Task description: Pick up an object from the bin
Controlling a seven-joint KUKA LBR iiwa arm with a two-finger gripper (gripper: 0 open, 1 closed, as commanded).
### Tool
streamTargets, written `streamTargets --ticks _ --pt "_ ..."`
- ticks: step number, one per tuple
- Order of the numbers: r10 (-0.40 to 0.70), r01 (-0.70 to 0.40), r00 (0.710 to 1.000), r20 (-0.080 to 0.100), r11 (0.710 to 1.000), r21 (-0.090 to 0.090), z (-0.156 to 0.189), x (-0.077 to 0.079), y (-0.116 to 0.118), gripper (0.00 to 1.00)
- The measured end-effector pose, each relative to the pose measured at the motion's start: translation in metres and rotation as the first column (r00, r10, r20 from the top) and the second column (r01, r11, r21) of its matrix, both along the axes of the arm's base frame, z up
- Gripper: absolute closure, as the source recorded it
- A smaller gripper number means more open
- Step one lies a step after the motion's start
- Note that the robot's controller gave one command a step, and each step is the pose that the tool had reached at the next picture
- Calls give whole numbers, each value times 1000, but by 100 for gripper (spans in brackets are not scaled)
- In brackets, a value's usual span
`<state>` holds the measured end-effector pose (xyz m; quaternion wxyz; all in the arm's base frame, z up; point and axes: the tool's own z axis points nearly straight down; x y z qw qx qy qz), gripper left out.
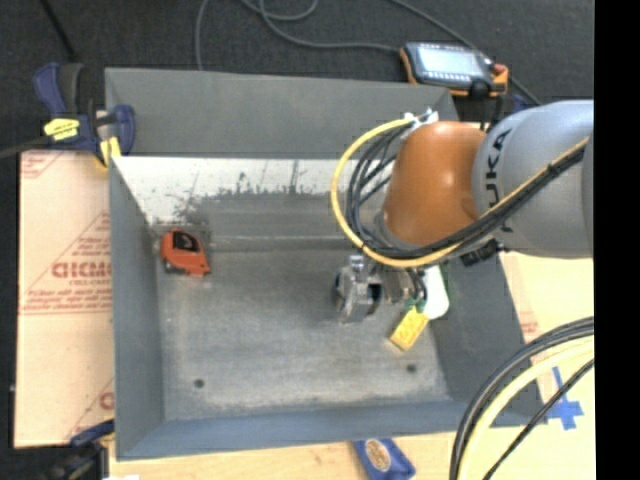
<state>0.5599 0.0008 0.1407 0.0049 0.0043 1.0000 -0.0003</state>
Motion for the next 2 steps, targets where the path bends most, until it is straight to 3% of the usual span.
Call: streamTargets --ticks 1,2 --pt "2 -2 1000 -16 1000 0 6 -5 -18 100" --pt "-4 4 1000 -11 1000 -1 65 7 -23 100"
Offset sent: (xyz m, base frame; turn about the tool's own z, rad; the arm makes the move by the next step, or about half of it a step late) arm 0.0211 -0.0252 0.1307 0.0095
